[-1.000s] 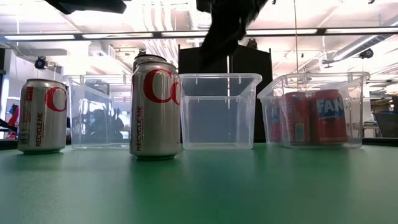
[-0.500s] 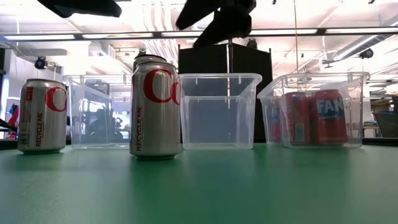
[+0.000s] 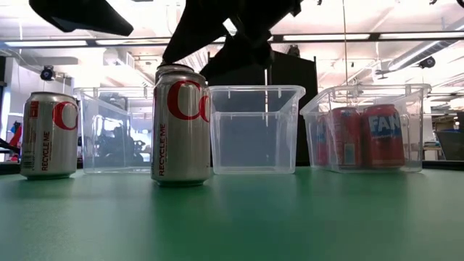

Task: Sort soda cans
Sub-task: Put the middle silver soda can into the middle transparent bin

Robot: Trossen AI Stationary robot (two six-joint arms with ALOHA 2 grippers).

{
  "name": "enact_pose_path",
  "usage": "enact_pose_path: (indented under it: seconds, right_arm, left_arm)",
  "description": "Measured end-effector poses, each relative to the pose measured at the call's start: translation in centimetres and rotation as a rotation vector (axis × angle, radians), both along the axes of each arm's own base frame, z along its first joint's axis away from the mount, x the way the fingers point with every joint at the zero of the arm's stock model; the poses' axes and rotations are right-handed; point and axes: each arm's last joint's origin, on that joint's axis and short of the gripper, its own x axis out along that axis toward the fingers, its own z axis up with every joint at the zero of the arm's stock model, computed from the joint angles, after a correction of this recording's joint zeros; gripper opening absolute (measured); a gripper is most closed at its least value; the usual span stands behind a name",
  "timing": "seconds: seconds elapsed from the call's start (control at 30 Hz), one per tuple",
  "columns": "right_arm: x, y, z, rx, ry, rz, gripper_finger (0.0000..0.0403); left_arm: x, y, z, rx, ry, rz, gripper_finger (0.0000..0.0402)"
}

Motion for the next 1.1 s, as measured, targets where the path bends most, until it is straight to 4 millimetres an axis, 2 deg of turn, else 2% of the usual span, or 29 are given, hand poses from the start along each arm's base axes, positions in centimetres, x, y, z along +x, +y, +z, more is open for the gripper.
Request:
enact_pose_path:
  seconds: [0.2,0.3,0.53,0.63,0.8,0.9,1.1]
  right_arm:
    - [1.0,-0.1,-2.0,0.050,0.062,0.051,0.0359]
    - [1.4,0.0,-2.4,0.048,0.063,0.051,0.0355]
    - [1.5,0.1,-2.3,0.042,0.066,0.046,0.0301]
    - [0.9,0.2,-1.7,0.058,0.108,0.076,0.0295]
    - [-1.3,0.9,-0.4,0.099,0.241,0.122,0.0296]
    - [-2.3,1.8,-0.1,0.105,0.288,0.121,0.0312]
    - [-3.1,3.6,-0.2,0.108,0.294,0.159,0.0330]
  left_arm:
    - [0.0,0.0,-0.1,0.003,0.003,0.000,0.0382]
    - [0.0,0.0,-0.1,0.003,0.003,0.000,0.0382]
    - [0.0,0.0,-0.1,0.003,0.004,0.000,0.0382]
    - [0.0,0.1,-0.1,0.003,0.004,0.000,0.0382]
    - [-0.1,0.1,-0.2,0.006,0.007,0.000,0.0382]
    - [-0.1,0.1,-0.2,0.007,0.008,0.000,0.0382]
    - [0.0,0.0,-0.1,0.004,0.003,0.000,0.0382]
